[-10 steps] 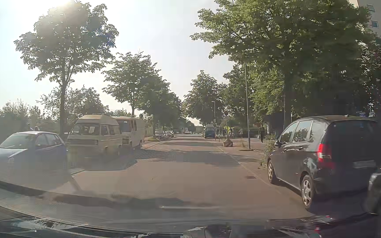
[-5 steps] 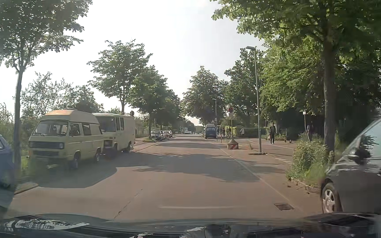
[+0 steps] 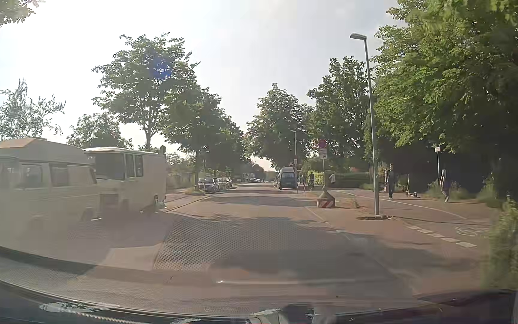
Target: Follow the waypoints while adhering to traffic rules and regulations
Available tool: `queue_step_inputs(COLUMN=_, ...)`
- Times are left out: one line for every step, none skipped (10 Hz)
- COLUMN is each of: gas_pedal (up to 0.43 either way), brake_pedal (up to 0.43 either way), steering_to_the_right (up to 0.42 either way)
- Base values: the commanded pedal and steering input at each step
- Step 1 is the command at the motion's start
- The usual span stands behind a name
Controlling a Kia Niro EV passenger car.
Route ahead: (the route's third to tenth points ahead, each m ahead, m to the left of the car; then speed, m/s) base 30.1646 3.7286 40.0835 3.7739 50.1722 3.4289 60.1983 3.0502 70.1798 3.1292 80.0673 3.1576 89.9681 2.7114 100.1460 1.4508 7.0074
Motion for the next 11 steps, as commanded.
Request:
queue_step_inputs(gas_pedal=0.098, brake_pedal=0.0, steering_to_the_right=0.001)
queue_step_inputs(gas_pedal=0.098, brake_pedal=0.0, steering_to_the_right=0.001)
queue_step_inputs(gas_pedal=0.098, brake_pedal=0.0, steering_to_the_right=0.001)
queue_step_inputs(gas_pedal=0.098, brake_pedal=0.0, steering_to_the_right=0.001)
queue_step_inputs(gas_pedal=0.098, brake_pedal=0.0, steering_to_the_right=0.001)
queue_step_inputs(gas_pedal=0.098, brake_pedal=0.0, steering_to_the_right=0.001)
queue_step_inputs(gas_pedal=0.098, brake_pedal=0.0, steering_to_the_right=0.001)
queue_step_inputs(gas_pedal=0.098, brake_pedal=0.0, steering_to_the_right=0.001)
queue_step_inputs(gas_pedal=0.098, brake_pedal=0.0, steering_to_the_right=0.001)
queue_step_inputs(gas_pedal=0.098, brake_pedal=0.0, steering_to_the_right=0.001)
queue_step_inputs(gas_pedal=0.098, brake_pedal=0.0, steering_to_the_right=0.001)
